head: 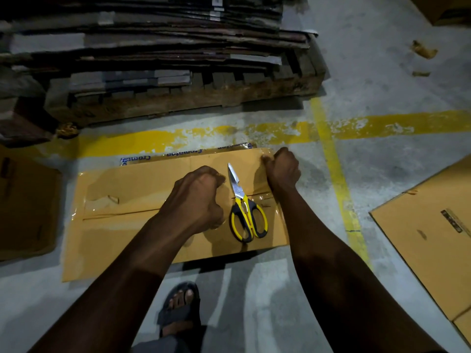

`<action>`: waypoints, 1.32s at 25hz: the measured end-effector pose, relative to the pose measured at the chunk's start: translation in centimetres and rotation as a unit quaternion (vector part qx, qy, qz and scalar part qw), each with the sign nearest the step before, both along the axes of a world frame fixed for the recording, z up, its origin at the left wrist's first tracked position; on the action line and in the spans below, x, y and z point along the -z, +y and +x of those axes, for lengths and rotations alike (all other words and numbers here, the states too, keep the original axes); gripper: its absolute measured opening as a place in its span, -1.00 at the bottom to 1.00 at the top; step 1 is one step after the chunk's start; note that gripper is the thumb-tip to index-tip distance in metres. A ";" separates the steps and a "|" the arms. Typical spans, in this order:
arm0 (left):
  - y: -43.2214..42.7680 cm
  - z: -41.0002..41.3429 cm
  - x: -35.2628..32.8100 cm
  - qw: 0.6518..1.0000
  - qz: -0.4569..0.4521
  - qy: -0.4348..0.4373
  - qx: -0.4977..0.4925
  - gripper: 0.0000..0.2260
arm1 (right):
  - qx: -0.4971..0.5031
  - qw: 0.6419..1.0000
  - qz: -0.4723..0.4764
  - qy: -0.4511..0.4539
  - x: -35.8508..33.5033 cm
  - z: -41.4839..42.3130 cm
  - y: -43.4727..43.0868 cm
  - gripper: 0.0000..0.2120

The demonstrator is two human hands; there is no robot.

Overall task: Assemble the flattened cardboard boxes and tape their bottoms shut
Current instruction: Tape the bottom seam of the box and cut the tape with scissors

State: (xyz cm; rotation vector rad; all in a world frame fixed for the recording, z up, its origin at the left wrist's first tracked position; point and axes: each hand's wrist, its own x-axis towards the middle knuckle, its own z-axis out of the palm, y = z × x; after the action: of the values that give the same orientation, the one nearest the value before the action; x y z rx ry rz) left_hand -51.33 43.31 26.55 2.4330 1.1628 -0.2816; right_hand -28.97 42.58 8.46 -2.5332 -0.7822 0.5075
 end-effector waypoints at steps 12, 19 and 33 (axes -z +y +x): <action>0.0 -1.1 0.0 1.000 0.000 -0.014 -0.008 -0.39 | -0.131 0.989 0.018 -0.067 1.8 -2.5 -6.1 -0.51; 0.2 -2.0 -1.6 0.992 -0.080 -0.086 -0.048 -0.39 | -0.121 0.969 -0.003 -0.216 -1.5 -7.0 -8.8 -0.65; -10.6 -4.0 -9.9 0.869 -0.280 -0.388 -0.126 -0.40 | -0.156 0.986 -0.050 -0.002 -14.4 -8.4 -20.3 -0.62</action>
State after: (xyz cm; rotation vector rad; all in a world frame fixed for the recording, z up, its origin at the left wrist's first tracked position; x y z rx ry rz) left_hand -55.29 32.74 36.45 1.5928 0.8401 0.3727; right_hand -37.37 22.25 22.86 -2.5127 -1.1935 0.6568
